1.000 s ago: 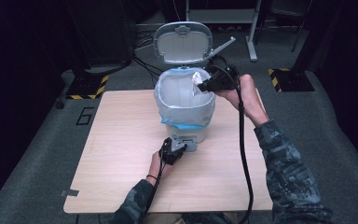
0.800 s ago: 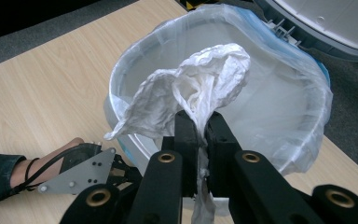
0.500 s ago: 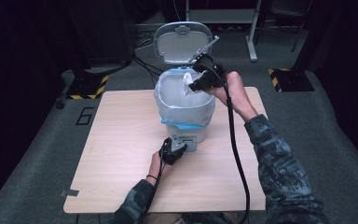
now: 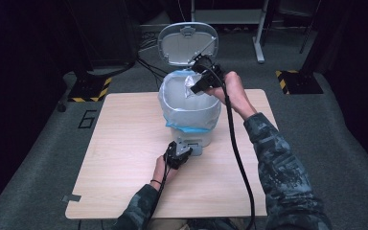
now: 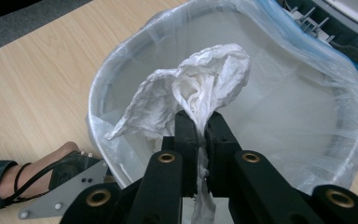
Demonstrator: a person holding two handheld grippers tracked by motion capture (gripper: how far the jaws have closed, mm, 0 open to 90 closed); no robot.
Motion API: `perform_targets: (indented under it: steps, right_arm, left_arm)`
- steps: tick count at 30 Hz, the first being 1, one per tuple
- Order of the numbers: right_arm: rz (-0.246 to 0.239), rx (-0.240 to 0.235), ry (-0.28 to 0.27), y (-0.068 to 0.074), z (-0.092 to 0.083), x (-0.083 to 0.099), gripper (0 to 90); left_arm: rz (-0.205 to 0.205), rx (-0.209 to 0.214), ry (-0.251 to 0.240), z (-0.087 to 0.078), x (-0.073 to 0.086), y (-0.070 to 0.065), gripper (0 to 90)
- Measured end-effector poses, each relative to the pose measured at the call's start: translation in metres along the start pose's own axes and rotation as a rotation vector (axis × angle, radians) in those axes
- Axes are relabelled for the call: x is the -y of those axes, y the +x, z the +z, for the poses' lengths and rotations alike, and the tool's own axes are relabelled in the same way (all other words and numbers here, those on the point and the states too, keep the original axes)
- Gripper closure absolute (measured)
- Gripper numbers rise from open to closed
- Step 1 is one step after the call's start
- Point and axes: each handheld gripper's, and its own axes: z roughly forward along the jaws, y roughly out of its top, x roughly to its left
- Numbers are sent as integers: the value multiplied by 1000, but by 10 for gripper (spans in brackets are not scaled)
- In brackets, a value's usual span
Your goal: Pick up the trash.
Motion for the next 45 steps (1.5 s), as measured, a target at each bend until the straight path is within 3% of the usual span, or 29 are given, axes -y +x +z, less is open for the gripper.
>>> perform_targets:
  steps: [12,20,27,28,29,31,33,38,45]
  right_arm:
    - [31,-13,49,-1,20,-9,853]
    - [20,-1,73,-5,30,-16,853]
    - [46,6,85,-8,39,-21,851]
    - [48,3,80,-8,41,-22,736]
    - [48,3,80,-8,41,-22,736]
    - [60,23,76,-6,41,-22,356]
    - [67,11,41,-6,37,-20,214]
    - [58,-13,6,-6,29,-16,83]
    - [40,-35,-32,-5,20,-6,36]
  left_arm:
    - [1,-13,-4,0,0,-1,900]
    - [1,-14,-4,0,0,-1,900]
    - [0,-13,-5,0,0,-1,900]
    - [0,-13,-4,0,0,-1,900]
    - [-1,-12,-7,1,0,-1,900]
    - [0,-13,-4,0,0,-1,900]
    - [1,-12,-3,0,0,-1,900]
    - [1,-14,-5,0,0,-1,900]
    - [0,-13,-5,0,0,-1,900]
